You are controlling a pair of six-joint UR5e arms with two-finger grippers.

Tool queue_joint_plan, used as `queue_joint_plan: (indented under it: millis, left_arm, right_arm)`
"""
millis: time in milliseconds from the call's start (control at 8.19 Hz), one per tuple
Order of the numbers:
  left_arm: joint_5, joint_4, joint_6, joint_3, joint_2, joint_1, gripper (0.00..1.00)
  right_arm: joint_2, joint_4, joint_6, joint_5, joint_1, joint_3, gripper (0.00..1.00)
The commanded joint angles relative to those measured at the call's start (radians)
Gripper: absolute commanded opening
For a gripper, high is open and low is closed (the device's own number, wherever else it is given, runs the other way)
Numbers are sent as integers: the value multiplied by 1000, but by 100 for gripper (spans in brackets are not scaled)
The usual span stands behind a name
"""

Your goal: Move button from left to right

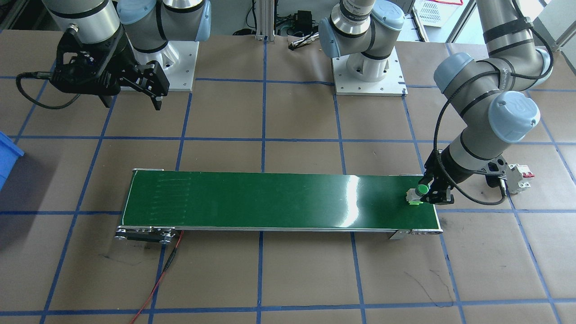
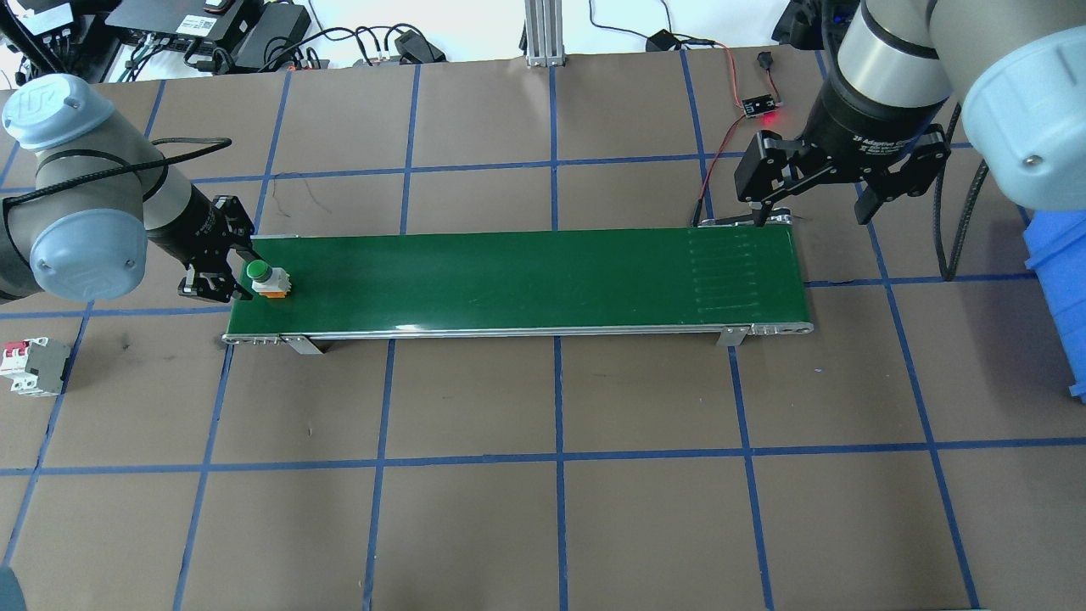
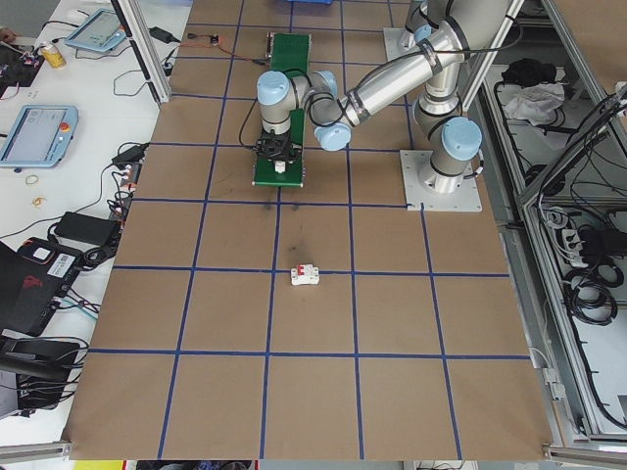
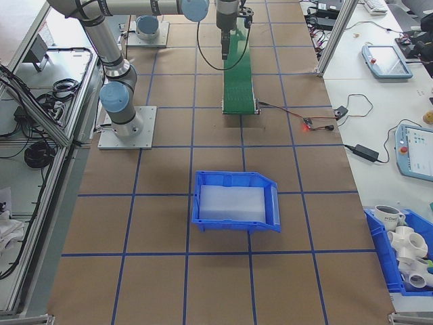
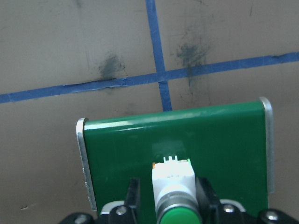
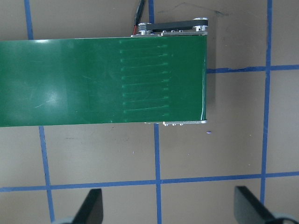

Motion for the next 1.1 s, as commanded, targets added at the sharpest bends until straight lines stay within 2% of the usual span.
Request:
queue_joint_plan:
  millis: [0, 366, 488, 733, 855, 977]
  left_arm:
    - [-7, 1, -1, 0, -1, 0, 100]
    - [-5, 3, 15, 7, 1, 0, 100]
    - [-7, 2, 82, 7, 25, -8, 100]
    - [5, -17, 336, 33, 56, -17, 100]
    - [7, -88, 502, 111, 82, -26, 99]
    - [9, -248, 554, 201, 103, -53, 99]
  right_arm:
    - [0, 0, 0, 1, -1, 0, 100]
    - [21, -20, 3, 10, -1, 5, 100]
    - [52, -23, 2, 83, -2, 5, 100]
    - [83, -61, 0, 99, -5, 11, 100]
    - [107, -115, -3, 101, -7, 34, 100]
    - [138, -199, -3, 107, -7, 75, 100]
